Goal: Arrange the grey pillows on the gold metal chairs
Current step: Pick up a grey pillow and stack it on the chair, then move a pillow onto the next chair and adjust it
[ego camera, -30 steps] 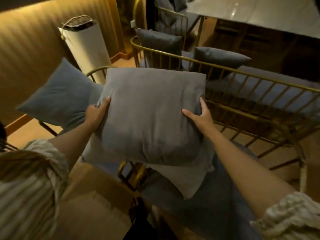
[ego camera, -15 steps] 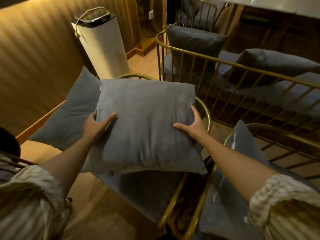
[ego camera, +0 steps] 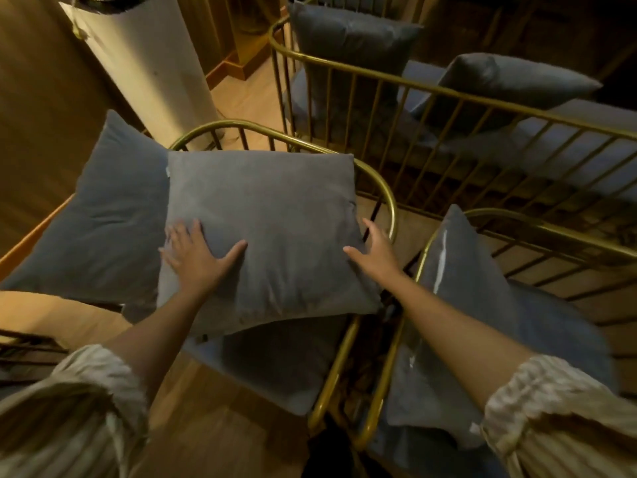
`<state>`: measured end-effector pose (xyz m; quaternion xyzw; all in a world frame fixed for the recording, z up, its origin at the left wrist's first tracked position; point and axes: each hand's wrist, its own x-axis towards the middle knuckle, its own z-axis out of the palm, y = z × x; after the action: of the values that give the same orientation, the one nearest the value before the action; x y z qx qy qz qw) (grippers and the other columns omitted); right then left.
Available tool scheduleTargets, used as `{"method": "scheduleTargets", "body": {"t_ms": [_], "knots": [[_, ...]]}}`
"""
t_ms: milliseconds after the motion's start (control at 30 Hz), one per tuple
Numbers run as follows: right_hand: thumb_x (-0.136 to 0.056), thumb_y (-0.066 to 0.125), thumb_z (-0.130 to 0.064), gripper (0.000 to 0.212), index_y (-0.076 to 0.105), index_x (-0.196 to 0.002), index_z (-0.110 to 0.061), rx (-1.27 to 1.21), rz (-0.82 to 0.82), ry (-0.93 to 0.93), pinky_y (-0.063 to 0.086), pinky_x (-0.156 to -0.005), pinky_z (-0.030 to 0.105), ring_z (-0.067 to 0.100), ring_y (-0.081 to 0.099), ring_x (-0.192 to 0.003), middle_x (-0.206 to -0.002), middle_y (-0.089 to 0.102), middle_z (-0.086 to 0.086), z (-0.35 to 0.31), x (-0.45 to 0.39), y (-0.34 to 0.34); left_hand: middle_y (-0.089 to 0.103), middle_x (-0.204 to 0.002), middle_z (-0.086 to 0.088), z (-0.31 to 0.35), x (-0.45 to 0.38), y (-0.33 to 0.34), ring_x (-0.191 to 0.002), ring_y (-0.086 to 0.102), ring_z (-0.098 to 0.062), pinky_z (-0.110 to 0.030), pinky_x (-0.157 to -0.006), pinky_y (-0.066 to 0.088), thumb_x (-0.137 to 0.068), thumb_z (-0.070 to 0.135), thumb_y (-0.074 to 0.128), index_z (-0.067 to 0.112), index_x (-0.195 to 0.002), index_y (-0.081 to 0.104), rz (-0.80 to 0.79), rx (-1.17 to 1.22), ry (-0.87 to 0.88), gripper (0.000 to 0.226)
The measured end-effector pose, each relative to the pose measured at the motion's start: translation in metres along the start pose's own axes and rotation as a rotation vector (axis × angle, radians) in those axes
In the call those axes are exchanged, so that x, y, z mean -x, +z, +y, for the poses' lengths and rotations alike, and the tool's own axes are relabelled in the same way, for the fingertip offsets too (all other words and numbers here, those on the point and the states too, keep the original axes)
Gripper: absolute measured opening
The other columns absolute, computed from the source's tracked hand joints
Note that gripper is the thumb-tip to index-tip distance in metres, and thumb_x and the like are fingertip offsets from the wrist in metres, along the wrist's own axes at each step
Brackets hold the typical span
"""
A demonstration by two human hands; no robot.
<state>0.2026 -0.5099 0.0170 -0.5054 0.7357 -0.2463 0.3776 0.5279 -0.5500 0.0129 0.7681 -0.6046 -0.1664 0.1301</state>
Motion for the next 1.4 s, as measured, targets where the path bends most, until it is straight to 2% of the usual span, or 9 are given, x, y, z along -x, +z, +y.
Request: {"method": "scheduleTargets", "body": {"t_ms": [100, 200, 400, 633, 833, 967, 1233, 1333, 1400], "knots": [[-0.092, 0.068, -0.036, 0.073, 0.035, -0.155, -0.019, 0.232, 0.177, -0.092, 0.020, -0.124, 0.048, 0.030, 0.024, -0.152, -0.162, 0.033, 0.010, 0.021, 0.041, -0.024, 0.012, -0.166, -0.018, 0.053, 0.025, 0.022, -0.155, 0.002, -0.033, -0.060, -0.121, -0.002, -0.082, 0.062, 0.065, 0.012, -0.154, 0.028, 0.034, 0.093, 0.164, 0.095], [-0.092, 0.067, -0.035, 0.067, 0.042, -0.151, -0.016, 0.175, 0.351, -0.053, 0.022, -0.123, 0.048, 0.029, 0.026, -0.151, -0.159, 0.038, 0.010, 0.059, 0.088, -0.049, 0.021, -0.163, -0.020, 0.112, 0.063, 0.055, -0.154, 0.009, -0.035, -0.057, -0.121, -0.001, -0.086, 0.044, 0.071, 0.007, -0.150, 0.038, -0.030, 0.232, 0.343, 0.081], [-0.094, 0.067, -0.030, 0.064, 0.043, -0.149, -0.007, -0.036, 0.501, 0.440, 0.035, -0.115, 0.052, 0.038, 0.043, -0.140, -0.151, 0.046, 0.020, 0.178, 0.166, -0.082, 0.019, -0.165, -0.014, 0.203, 0.148, 0.116, -0.154, 0.010, -0.029, -0.049, -0.125, 0.009, -0.091, 0.038, 0.067, 0.009, -0.154, 0.028, -0.377, 0.354, 0.450, 0.079], [-0.098, 0.063, -0.033, 0.072, 0.031, -0.152, 0.003, -0.266, 0.381, 0.832, 0.034, -0.114, 0.042, 0.040, 0.040, -0.142, -0.156, 0.039, 0.025, 0.283, 0.211, -0.096, 0.026, -0.160, -0.005, 0.259, 0.221, 0.169, -0.148, 0.026, -0.027, -0.050, -0.120, 0.027, -0.084, 0.052, 0.067, 0.022, -0.155, 0.020, -0.592, 0.350, 0.414, 0.090], [-0.100, 0.057, -0.042, 0.078, 0.024, -0.156, 0.002, -0.484, 0.300, 0.948, 0.032, -0.116, 0.040, 0.036, 0.036, -0.146, -0.160, 0.033, 0.022, 0.332, 0.206, -0.096, 0.030, -0.158, -0.009, 0.276, 0.241, 0.198, -0.143, 0.035, -0.033, -0.058, -0.112, 0.035, -0.087, 0.066, 0.052, 0.024, -0.156, 0.013, -0.379, 0.216, 0.327, 0.090], [-0.098, 0.052, -0.052, 0.077, 0.035, -0.153, 0.000, -0.545, 0.219, 0.975, 0.036, -0.112, 0.044, 0.036, 0.042, -0.142, -0.157, 0.041, 0.017, 0.360, 0.194, -0.099, 0.029, -0.159, -0.008, 0.273, 0.237, 0.215, -0.142, 0.038, -0.032, -0.056, -0.111, 0.037, -0.090, 0.071, 0.041, 0.026, -0.157, 0.012, -0.293, 0.178, 0.338, 0.086], [-0.099, 0.037, -0.063, 0.079, 0.041, -0.150, -0.003, -0.688, 0.153, 0.942, 0.037, -0.110, 0.043, 0.033, 0.045, -0.141, -0.154, 0.046, 0.014, 0.398, 0.154, -0.106, 0.035, -0.157, -0.003, 0.264, 0.229, 0.233, -0.140, 0.041, -0.025, -0.046, -0.110, 0.037, -0.093, 0.064, 0.047, 0.024, -0.157, 0.019, -0.204, 0.230, 0.368, 0.080], [-0.080, 0.042, -0.084, 0.099, 0.049, -0.148, -0.013, -0.845, 0.165, 0.942, 0.041, -0.113, 0.044, 0.028, 0.051, -0.136, -0.152, 0.051, 0.009, 0.420, 0.139, -0.098, 0.031, -0.160, -0.002, 0.262, 0.228, 0.238, -0.144, 0.037, -0.024, -0.040, -0.112, 0.031, -0.095, 0.059, 0.049, 0.026, -0.160, 0.009, -0.179, 0.255, 0.391, 0.083], [-0.049, 0.049, -0.099, 0.122, 0.058, -0.142, -0.021, -0.990, 0.184, 0.924, 0.043, -0.112, 0.045, 0.026, 0.056, -0.130, -0.145, 0.059, 0.005, 0.437, 0.131, -0.089, 0.030, -0.161, -0.003, 0.261, 0.227, 0.241, -0.142, 0.037, -0.024, -0.036, -0.109, 0.030, -0.096, 0.057, 0.048, 0.030, -0.160, 0.003, -0.172, 0.255, 0.416, 0.082]]}}
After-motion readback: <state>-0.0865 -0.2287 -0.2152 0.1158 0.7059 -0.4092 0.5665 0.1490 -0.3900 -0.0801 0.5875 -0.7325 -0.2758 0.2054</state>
